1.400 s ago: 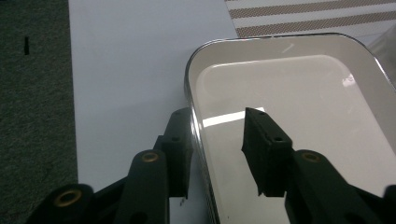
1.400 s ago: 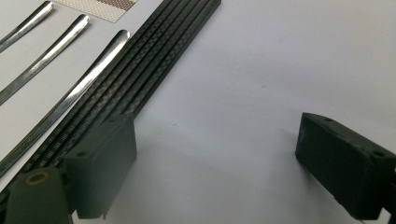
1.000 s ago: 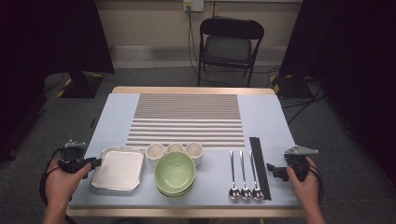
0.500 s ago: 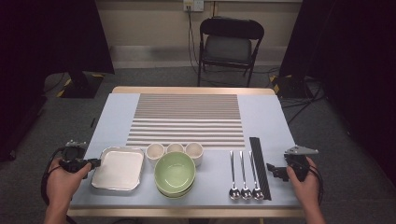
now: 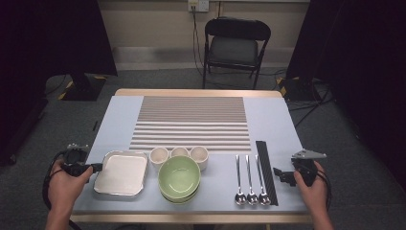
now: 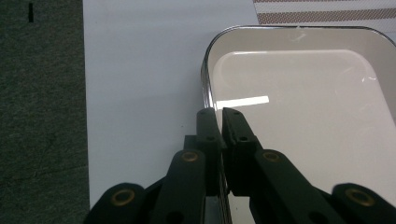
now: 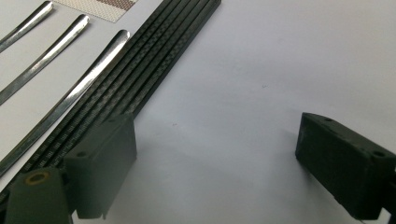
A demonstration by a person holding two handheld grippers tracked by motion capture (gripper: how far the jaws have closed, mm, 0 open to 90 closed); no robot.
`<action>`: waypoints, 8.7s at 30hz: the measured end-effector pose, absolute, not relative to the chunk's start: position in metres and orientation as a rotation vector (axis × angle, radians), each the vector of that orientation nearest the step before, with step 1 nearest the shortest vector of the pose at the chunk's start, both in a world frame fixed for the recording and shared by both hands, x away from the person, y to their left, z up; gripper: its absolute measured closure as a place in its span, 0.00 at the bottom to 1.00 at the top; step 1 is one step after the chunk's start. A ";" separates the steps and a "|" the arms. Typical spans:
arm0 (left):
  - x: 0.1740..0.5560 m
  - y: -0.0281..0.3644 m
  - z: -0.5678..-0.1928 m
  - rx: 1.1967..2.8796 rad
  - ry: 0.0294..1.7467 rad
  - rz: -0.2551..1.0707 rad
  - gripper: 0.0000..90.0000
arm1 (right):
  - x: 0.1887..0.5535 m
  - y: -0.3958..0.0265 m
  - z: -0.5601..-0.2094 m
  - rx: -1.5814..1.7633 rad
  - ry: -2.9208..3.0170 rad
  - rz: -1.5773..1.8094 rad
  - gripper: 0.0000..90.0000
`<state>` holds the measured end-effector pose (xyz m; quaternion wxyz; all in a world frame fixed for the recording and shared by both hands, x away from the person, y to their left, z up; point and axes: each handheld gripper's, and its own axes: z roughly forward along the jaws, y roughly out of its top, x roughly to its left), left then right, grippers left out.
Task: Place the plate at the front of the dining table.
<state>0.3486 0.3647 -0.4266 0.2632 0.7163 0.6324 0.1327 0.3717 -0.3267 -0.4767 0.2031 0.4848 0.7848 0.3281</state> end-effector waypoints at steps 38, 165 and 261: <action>0.355 0.360 -0.418 1.919 1.795 0.305 1.00 | 0.372 -0.327 -0.477 1.353 2.191 0.916 0.13; 0.354 0.378 -0.428 1.755 1.804 0.275 0.97 | 0.372 -0.327 -0.477 1.355 2.192 0.915 0.13; 0.402 0.377 -0.375 1.508 1.875 0.241 0.99 | 0.372 -0.326 -0.477 1.354 2.190 0.913 0.13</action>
